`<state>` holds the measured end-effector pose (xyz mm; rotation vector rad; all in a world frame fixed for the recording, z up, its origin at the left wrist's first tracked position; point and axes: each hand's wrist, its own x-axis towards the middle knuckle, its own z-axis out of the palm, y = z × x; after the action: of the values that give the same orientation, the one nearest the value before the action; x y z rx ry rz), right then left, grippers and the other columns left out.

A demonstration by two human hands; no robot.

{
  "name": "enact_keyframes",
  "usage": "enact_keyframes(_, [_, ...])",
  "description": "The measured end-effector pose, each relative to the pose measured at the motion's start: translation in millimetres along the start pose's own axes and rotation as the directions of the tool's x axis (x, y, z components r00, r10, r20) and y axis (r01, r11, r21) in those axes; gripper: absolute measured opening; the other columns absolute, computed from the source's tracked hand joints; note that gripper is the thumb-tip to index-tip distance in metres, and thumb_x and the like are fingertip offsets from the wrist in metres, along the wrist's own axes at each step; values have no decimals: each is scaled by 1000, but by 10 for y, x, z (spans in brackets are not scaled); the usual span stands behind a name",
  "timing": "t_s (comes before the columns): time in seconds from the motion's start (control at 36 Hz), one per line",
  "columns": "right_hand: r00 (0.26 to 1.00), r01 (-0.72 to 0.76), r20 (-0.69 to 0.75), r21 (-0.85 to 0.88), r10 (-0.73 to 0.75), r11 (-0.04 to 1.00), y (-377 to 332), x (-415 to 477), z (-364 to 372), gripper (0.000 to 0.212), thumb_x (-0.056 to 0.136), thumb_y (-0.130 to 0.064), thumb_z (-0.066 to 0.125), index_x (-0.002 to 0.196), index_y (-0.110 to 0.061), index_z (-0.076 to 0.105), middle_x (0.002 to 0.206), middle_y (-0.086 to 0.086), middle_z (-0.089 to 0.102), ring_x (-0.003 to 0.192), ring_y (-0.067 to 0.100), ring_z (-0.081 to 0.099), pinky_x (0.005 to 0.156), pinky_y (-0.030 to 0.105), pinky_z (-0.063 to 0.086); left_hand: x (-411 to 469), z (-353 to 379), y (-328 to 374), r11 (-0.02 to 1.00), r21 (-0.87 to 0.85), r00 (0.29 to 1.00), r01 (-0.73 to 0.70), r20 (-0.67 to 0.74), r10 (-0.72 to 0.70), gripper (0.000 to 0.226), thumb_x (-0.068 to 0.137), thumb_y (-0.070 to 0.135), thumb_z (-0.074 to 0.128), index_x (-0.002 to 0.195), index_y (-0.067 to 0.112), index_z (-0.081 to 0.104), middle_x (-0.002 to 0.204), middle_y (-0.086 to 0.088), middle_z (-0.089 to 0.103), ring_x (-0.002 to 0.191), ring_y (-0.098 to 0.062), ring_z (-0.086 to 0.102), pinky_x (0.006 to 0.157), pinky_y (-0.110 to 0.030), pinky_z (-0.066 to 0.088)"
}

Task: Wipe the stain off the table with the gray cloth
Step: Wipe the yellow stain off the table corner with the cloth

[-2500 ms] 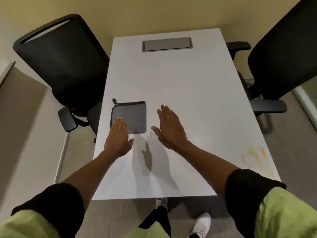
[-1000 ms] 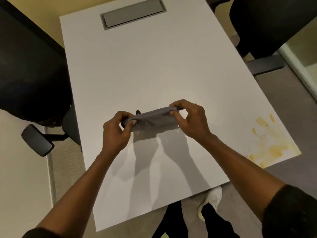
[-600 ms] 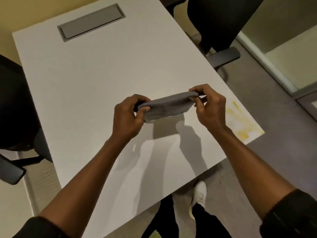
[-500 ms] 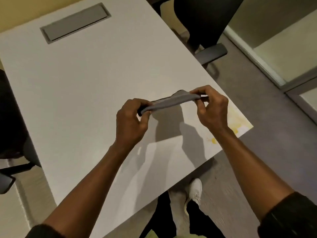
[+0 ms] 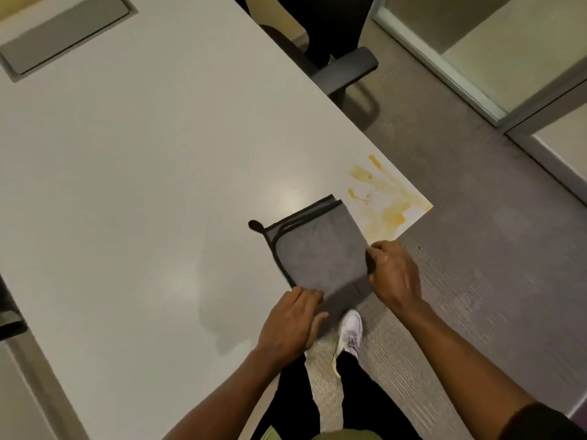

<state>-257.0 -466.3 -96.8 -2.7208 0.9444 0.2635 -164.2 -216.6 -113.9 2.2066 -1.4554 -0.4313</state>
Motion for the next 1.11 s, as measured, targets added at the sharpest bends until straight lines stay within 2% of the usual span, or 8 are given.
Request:
enact_keyframes(0.14, [977,116,-189,64,-103,991,-402,-80,118,47,83,-3,80,128,2,67,129,23,69,120,40,67,95,51,63,99,-131,-168,986,-18,984,167,-68,-167,25,110,37,63,120,15,71,125,-5,71,106,-26,68,87,-44,60])
enact_keyframes(0.25, [976,216,-71,180,-207,960,-741,-22,338,69,104,-39,58,160,-6,35,167,25,35,156,41,33,126,53,35,188,-225,-519,959,62,951,277,-158,-265,34,110,28,60,136,8,67,145,-18,66,129,-38,63,102,-51,58])
enact_keyframes(0.31, [972,233,-20,169,-233,958,-851,86,441,85,104,-57,51,169,-15,15,175,23,16,163,40,16,131,53,20,206,-229,-691,913,69,912,402,-126,-391,51,113,34,50,155,6,57,165,-22,53,151,-41,52,122,-54,47])
enact_keyframes(0.39, [970,244,4,86,-245,966,-940,254,543,94,100,-74,42,170,-25,3,176,25,-1,164,43,-1,130,65,10,164,-175,-904,844,90,848,529,-18,-529,74,115,49,29,175,5,27,187,-17,13,175,-34,12,142,-50,17])
enact_keyframes(0.47, [970,242,5,22,-242,970,-949,362,592,96,95,-86,33,170,-34,4,176,25,-9,163,45,-10,128,70,3,94,-80,-988,839,121,844,530,24,-536,81,115,55,22,178,7,5,188,-11,-13,175,-26,-13,143,-44,4])
enact_keyframes(0.58, [979,202,-35,-32,-203,979,-762,628,545,98,92,-91,30,169,-38,4,177,21,-9,163,44,-10,127,71,2,110,18,-867,823,83,824,562,32,-566,88,113,62,22,177,11,-10,185,-7,-28,172,-19,-29,141,-40,-8])
enact_keyframes(1.0, [961,266,-59,-59,-270,962,-486,154,636,100,94,-87,36,170,-29,11,178,19,-4,165,38,-4,129,66,11,261,248,-678,766,125,776,631,-112,-621,92,112,69,20,178,10,-6,186,-8,-25,174,-23,-24,141,-42,-14])
enact_keyframes(1.11, [961,264,-63,-64,-268,962,-492,232,621,97,95,-86,35,170,-29,11,178,18,-4,165,38,-4,129,65,12,249,280,-698,759,159,776,631,-112,-621,94,113,68,28,178,9,-7,186,-10,-23,174,-26,-22,143,-48,-6])
